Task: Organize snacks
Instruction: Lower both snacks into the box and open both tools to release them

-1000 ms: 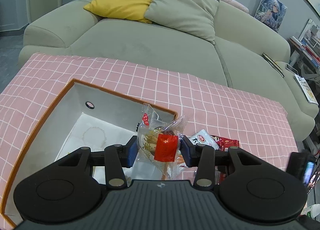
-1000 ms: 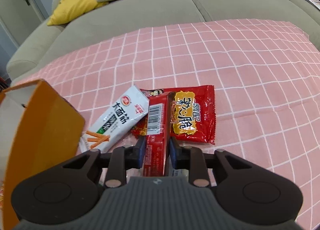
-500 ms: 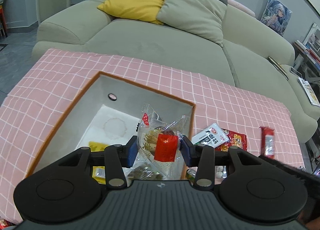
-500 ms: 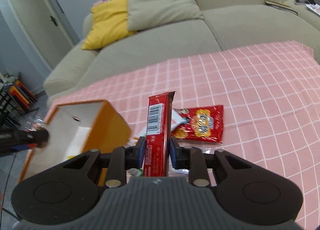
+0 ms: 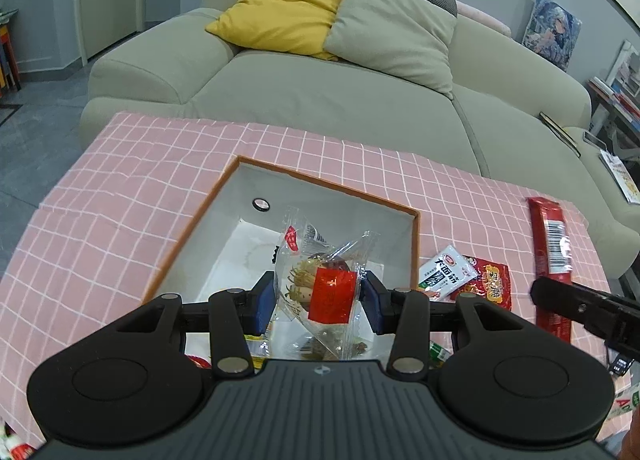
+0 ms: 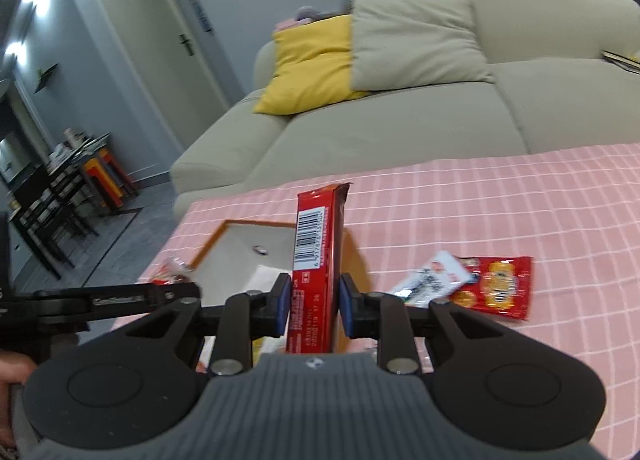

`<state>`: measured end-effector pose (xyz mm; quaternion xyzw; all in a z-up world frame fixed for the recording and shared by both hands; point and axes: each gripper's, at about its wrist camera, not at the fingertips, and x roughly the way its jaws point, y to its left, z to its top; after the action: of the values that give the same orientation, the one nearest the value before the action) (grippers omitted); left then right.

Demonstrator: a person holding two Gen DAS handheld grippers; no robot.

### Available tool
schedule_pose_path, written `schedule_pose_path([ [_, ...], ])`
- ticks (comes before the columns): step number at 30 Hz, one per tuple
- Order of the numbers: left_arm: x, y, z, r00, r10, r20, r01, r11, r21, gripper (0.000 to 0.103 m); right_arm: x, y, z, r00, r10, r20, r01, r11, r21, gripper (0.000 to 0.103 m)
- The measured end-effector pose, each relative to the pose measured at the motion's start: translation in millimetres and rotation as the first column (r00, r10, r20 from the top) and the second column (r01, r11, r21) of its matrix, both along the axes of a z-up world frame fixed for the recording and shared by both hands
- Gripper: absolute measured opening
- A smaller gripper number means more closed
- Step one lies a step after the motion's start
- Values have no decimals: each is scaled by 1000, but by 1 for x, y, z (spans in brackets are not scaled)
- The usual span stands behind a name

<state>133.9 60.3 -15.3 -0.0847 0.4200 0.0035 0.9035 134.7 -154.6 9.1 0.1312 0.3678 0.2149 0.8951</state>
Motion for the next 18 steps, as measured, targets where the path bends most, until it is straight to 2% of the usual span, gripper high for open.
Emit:
schedule_pose_path([
  [8,11,15,-5,996,-77,-45,77,997,8,50,16,46,-3,992,113,-57,-115,993,-19,22],
  [18,36,25,-31,971,-159,-181,168,985,37,50,52,87,-36,964,206,-170,-226,968,-112,22],
])
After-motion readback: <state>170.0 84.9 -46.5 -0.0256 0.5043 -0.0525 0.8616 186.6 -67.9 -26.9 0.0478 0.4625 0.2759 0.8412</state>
